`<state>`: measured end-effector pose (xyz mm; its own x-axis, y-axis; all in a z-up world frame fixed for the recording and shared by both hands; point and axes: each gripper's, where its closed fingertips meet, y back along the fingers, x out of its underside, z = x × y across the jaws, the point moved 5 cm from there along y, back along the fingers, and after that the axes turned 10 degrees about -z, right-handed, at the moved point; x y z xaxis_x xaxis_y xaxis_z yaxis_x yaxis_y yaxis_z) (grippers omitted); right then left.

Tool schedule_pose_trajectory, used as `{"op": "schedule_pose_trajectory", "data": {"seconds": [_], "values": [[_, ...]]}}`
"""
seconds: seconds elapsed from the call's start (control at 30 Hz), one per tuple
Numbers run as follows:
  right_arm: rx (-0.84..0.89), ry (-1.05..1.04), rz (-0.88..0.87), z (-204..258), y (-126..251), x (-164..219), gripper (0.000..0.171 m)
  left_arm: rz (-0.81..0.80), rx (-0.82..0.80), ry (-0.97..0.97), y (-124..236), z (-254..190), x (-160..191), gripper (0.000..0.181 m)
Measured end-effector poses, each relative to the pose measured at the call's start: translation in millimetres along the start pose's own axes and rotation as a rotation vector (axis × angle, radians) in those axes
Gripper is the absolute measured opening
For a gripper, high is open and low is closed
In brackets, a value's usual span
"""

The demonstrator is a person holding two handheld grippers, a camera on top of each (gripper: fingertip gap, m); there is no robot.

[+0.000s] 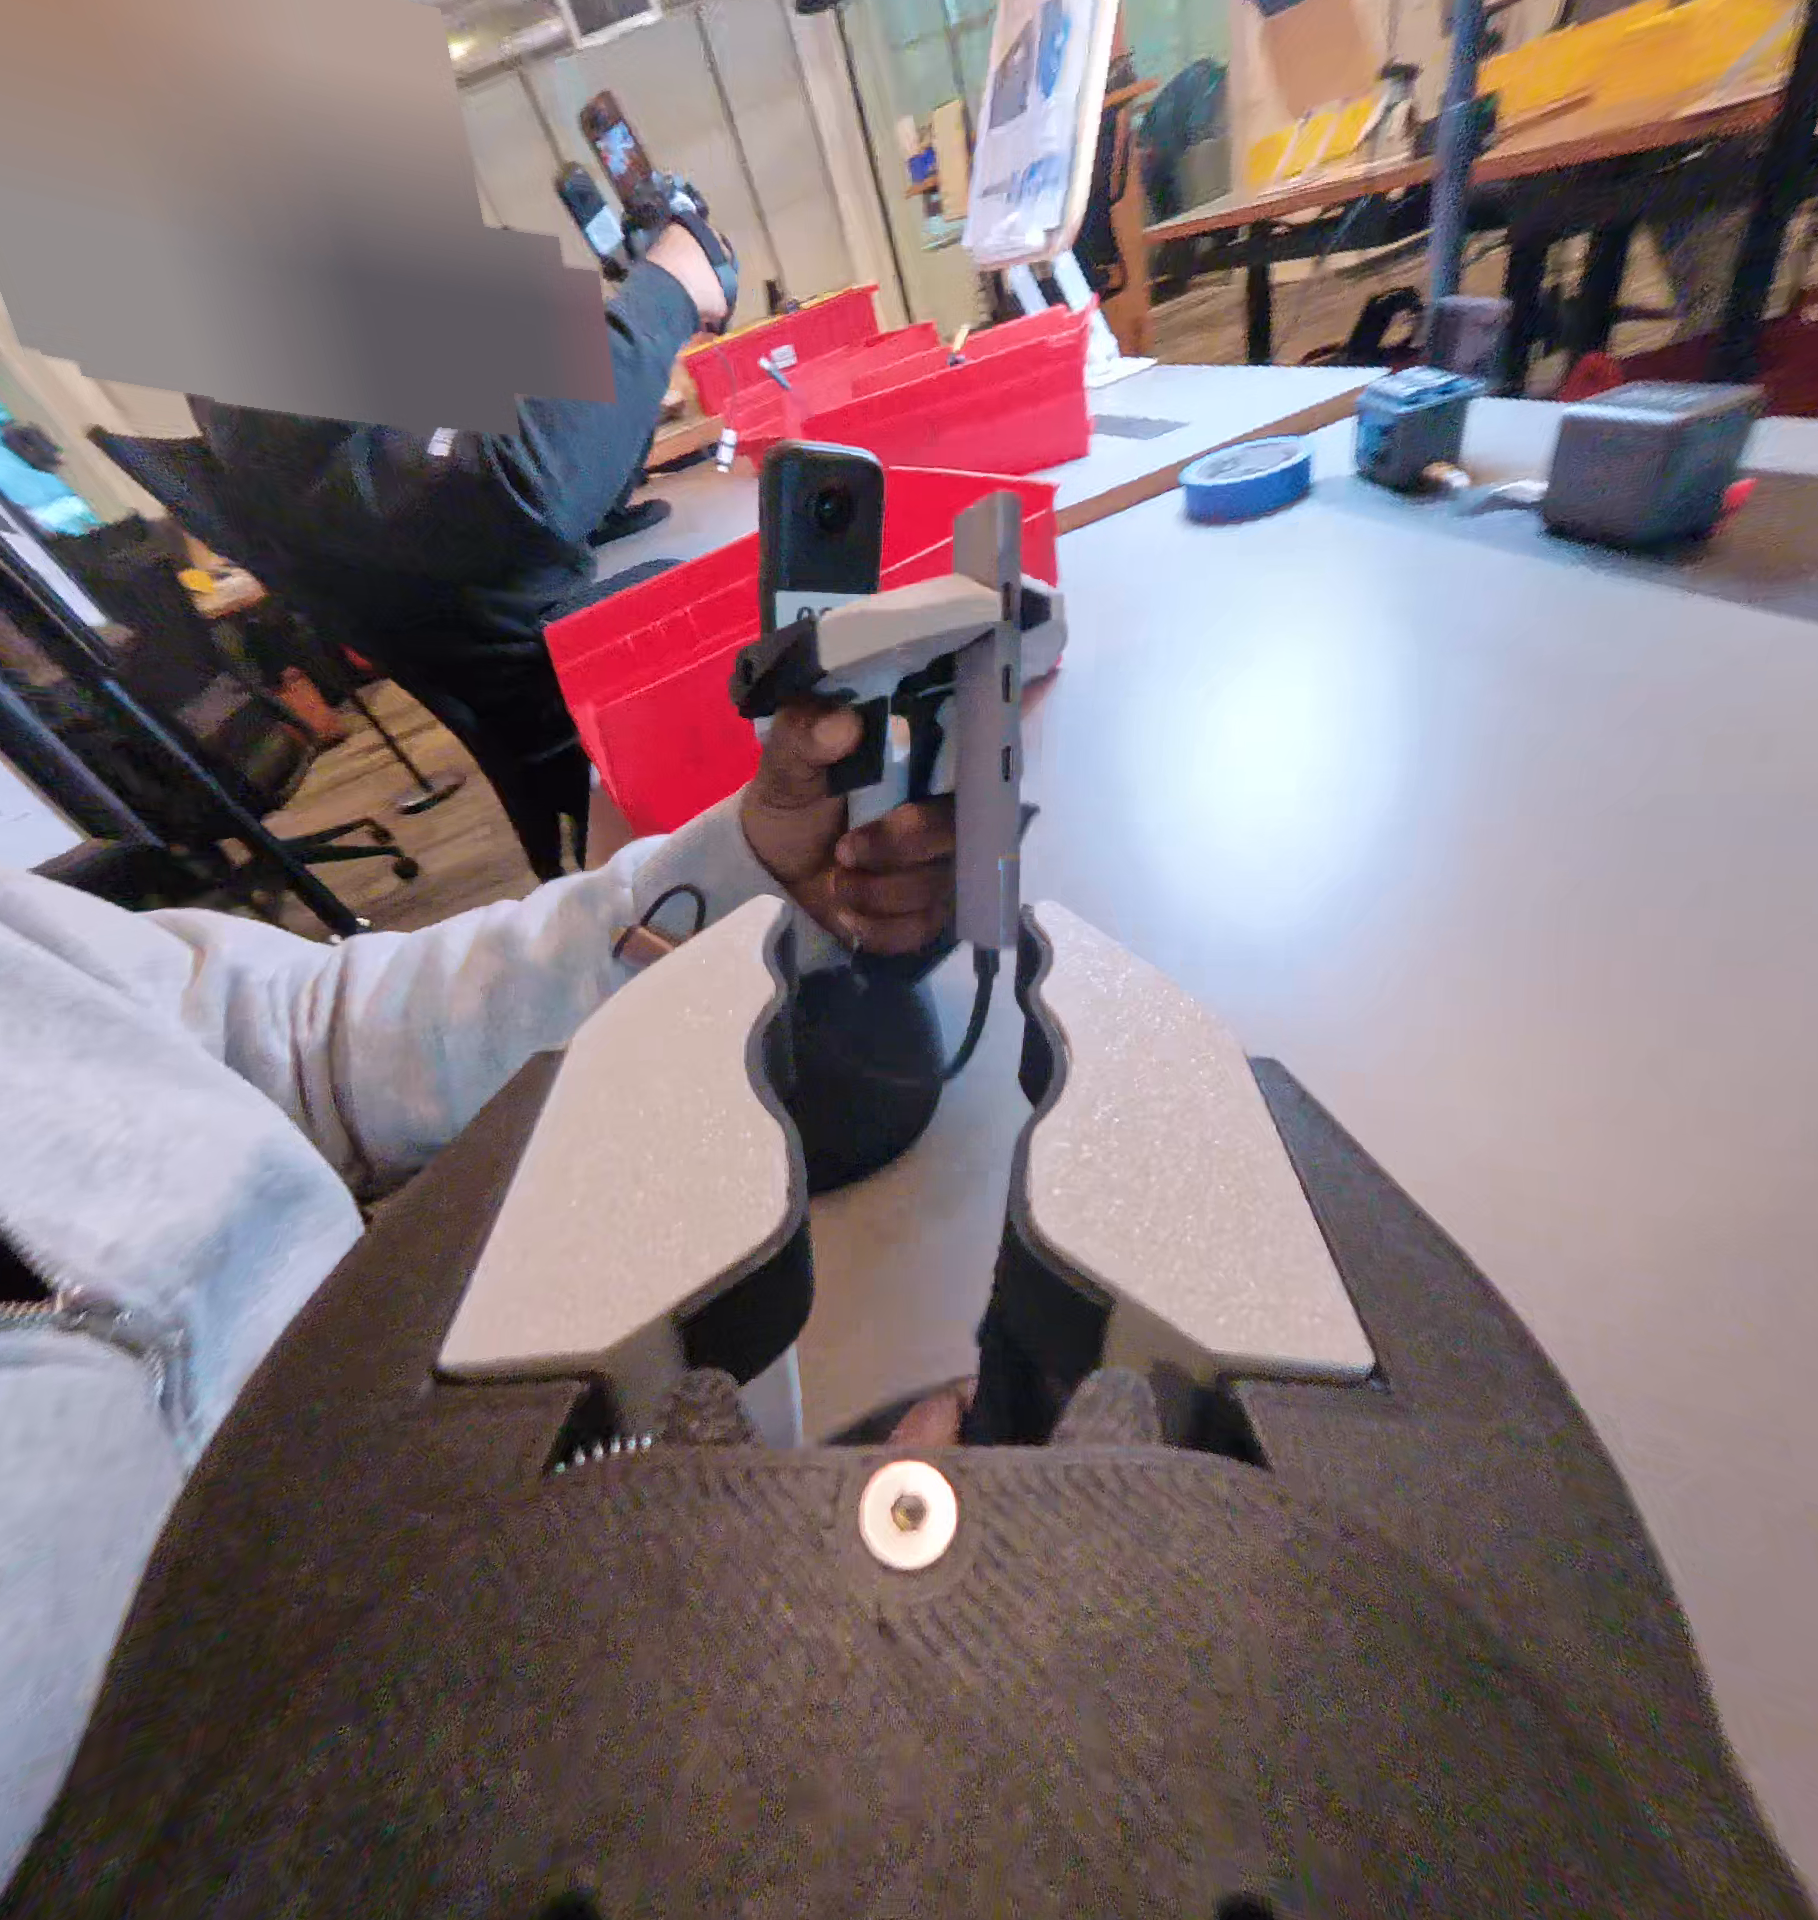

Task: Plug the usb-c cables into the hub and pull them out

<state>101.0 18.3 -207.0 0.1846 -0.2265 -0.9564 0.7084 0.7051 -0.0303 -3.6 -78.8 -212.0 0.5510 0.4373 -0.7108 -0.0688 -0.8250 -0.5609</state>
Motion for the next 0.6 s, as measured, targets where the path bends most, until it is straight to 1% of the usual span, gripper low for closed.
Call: {"op": "schedule_pose_trajectory", "data": {"seconds": [0.07, 0.17, 0.2, 0.23, 0.27, 0.3, 0.37, 0.4, 0.43, 0.5, 0.6], "values": [[-0.056, -0.031, 0.017, -4.4, -25.4, 6.1, 0.039, -0.003, 0.055, 0.016, -1.4, -6.1, 0.1, 0.010], [-0.078, -0.028, 0.092, -11.3, -49.5, 15.2, 0.036, 0.013, 0.113, 0.022, -3.6, -13.7, 2.8, 0.010], [-0.113, -0.031, 0.104, -8.8, -53.2, 16.8, 0.018, 0.022, 0.117, 0.017, -4.2, -14.6, 4.0, 0.011], [-0.124, -0.017, 0.108, -7.3, -54.0, 17.3, 0.010, 0.026, 0.131, 0.015, -4.2, -16.3, 4.4, 0.010], [-0.125, 0.009, 0.102, -6.1, -52.1, 16.0, 0.009, 0.017, 0.144, 0.017, -4.2, -18.1, 3.2, 0.011], [-0.123, 0.034, 0.096, -4.2, -48.0, 13.4, 0.009, 0.000, 0.144, 0.011, -4.2, -18.8, 1.6, 0.016], [-0.089, 0.092, 0.062, -1.0, -33.1, -0.2, 0.009, -0.034, 0.107, -0.006, -4.4, -16.8, -2.2, 0.039], [-0.068, 0.126, 0.025, 1.1, -22.6, -12.8, 0.009, -0.051, 0.085, -0.019, -4.5, -15.6, -4.4, 0.050], [-0.053, 0.158, -0.019, 3.7, -10.2, -28.5, 0.008, -0.064, 0.073, -0.034, -4.4, -15.1, -6.1, 0.053], [-0.012, 0.228, -0.115, 8.6, 17.5, -65.7, 0.008, -0.081, 0.052, -0.050, -3.9, -14.0, -8.2, 0.054], [0.121, 0.396, -0.211, 8.7, 66.7, -123.8, 0.009, -0.106, 0.016, -0.042, -2.5, -9.9, -11.1, 0.054]]}}
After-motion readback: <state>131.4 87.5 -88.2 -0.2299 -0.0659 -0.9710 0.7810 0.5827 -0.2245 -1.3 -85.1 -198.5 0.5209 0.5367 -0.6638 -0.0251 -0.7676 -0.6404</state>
